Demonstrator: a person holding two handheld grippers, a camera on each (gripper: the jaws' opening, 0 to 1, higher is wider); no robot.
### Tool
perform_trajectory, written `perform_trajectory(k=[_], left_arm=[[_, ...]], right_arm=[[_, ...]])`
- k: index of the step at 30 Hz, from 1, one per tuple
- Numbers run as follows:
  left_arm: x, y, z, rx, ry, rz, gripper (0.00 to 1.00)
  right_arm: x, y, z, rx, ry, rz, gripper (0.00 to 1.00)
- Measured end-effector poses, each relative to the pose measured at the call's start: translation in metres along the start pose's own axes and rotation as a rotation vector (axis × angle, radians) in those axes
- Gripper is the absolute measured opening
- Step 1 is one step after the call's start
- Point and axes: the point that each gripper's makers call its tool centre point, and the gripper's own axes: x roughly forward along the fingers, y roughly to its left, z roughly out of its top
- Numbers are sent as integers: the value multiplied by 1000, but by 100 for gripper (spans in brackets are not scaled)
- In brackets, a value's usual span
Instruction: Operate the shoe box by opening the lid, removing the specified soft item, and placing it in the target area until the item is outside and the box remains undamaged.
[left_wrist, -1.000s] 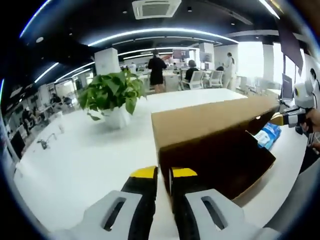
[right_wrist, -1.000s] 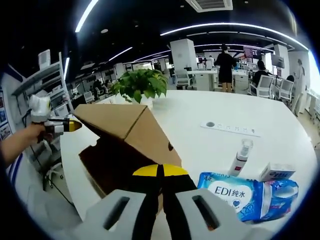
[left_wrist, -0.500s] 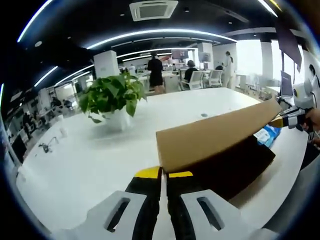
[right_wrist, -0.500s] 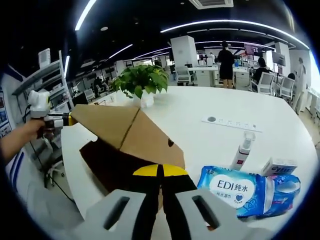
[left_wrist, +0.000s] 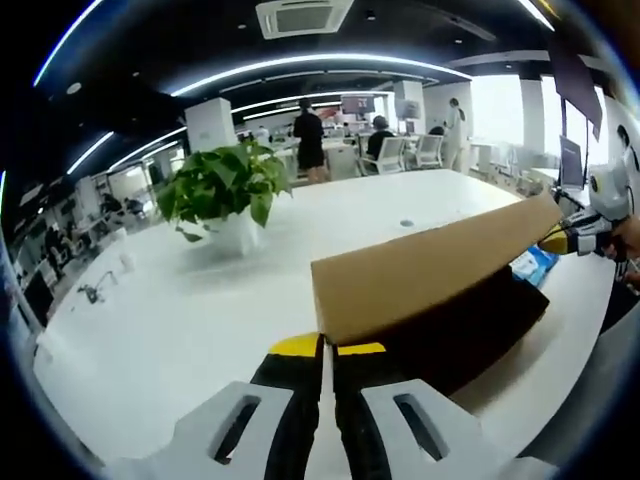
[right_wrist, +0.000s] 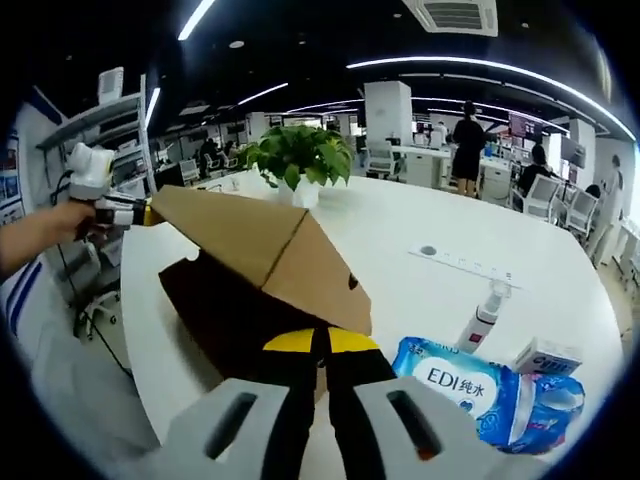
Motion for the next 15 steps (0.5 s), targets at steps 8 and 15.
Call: perform_trajectory(k=[8,15], left_arm=[[-3,-4,-12,-2,22,-7,0],[-6,-10,-23,16,43,-22,0]], right_arm=[[-1,3,1,-68,-13,11,10],[-1,11,1,-120,-18,39,13]])
